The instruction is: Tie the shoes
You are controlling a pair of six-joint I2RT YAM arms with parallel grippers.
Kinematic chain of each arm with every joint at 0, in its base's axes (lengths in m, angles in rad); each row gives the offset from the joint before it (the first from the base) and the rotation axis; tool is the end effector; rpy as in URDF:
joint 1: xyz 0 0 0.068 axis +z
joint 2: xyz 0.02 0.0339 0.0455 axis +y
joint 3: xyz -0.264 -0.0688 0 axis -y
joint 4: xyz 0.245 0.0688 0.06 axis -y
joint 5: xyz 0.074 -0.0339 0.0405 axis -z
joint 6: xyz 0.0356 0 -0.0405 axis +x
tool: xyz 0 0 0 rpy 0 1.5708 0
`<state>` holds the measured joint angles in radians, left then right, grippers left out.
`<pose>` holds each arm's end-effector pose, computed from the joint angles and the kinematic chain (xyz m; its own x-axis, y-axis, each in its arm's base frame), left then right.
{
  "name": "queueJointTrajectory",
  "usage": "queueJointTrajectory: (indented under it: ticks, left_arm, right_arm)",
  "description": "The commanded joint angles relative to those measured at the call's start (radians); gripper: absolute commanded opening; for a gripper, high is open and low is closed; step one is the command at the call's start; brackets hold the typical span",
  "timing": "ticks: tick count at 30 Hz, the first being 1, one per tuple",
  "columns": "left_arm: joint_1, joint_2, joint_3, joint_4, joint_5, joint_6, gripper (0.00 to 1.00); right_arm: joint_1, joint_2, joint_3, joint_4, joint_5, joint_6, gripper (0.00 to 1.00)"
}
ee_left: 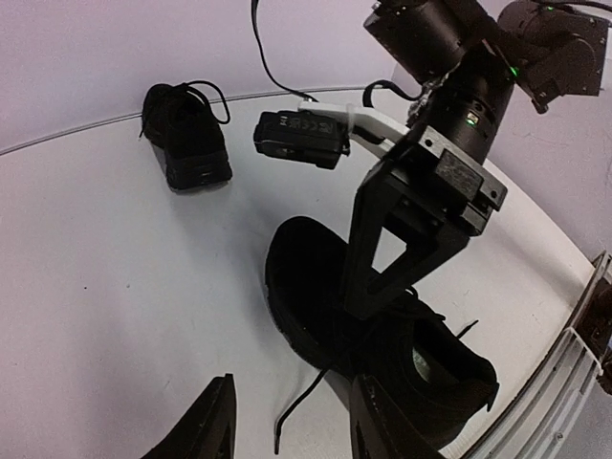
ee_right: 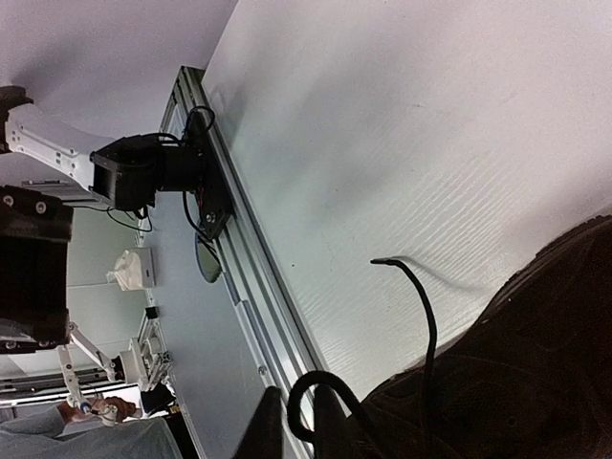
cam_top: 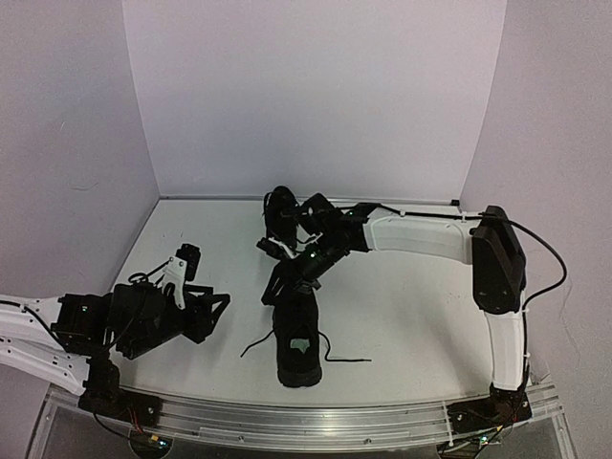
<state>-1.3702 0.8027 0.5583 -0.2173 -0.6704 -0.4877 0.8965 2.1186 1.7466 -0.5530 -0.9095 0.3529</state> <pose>0.0575 -0.1720 0.2569 -0.3863 0.0571 -0.9206 0.5388 0.8240 -0.1750 0.2685 0.3810 0.2292 -0.7362 -0.5811 -0.3469 -0.5561 0.2273 0.7994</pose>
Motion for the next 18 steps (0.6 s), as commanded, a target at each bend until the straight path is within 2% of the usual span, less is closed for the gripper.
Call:
queueJointTrajectory:
  ticks: [1, 5, 10, 16, 18]
  left_arm:
    - [0.008, -0.004, 0.025, -0.081, -0.031, -0.093, 0.44]
    - [0.018, 0.073, 0.084, -0.157, 0.020, -0.102, 0.48]
    - [0.049, 0.099, 0.105, -0.132, 0.099, -0.090, 0.55]
    - [0.094, 0.096, 0.118, -0.057, 0.271, 0.000, 0.63]
    - [0.098, 0.141, 0.150, -0.055, 0.327, 0.038, 0.67]
  right_arm:
    - [0.008, 0.017, 0.089, -0.058, 0.035, -0.032, 0.26]
    - [0.008, 0.008, 0.148, -0.133, 0.067, -0.055, 0.41]
    - [0.007, -0.059, 0.168, -0.181, 0.096, -0.046, 0.63]
    - [0.007, -0.155, 0.099, -0.196, 0.137, -0.031, 0.67]
    - [0.006, -0.181, 0.069, -0.194, 0.145, -0.030, 0.73]
